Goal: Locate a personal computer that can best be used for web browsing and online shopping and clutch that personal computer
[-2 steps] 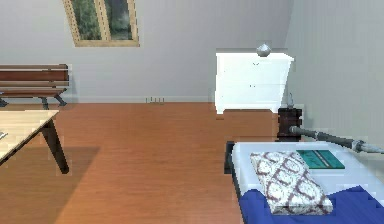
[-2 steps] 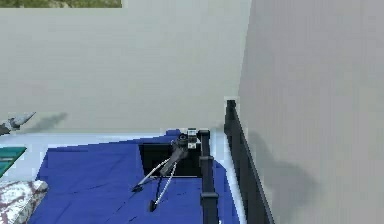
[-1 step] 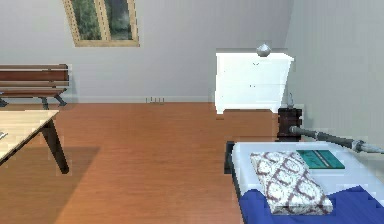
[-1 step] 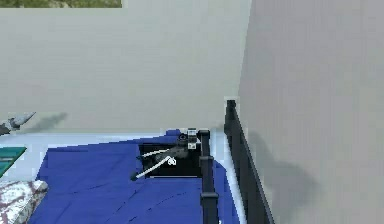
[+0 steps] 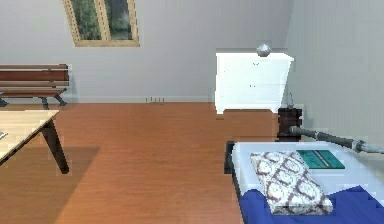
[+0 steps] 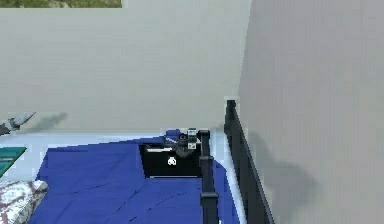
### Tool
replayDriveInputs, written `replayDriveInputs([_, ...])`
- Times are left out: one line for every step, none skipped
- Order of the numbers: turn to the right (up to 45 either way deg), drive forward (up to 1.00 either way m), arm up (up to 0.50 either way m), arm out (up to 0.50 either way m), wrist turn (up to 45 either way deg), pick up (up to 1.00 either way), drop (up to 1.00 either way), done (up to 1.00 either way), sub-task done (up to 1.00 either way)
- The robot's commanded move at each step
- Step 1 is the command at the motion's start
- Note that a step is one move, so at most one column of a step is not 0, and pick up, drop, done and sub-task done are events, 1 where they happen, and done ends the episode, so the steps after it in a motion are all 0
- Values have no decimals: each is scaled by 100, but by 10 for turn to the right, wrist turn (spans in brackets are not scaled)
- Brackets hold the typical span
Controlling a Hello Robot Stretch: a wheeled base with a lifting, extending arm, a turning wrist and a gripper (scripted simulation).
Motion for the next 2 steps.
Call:
replayDriveInputs([0, 0, 0, 0, 330, 0, 0, 0, 0])
replayDriveInputs([0, 0, 0, 0, 0, 100, 0, 0, 0])
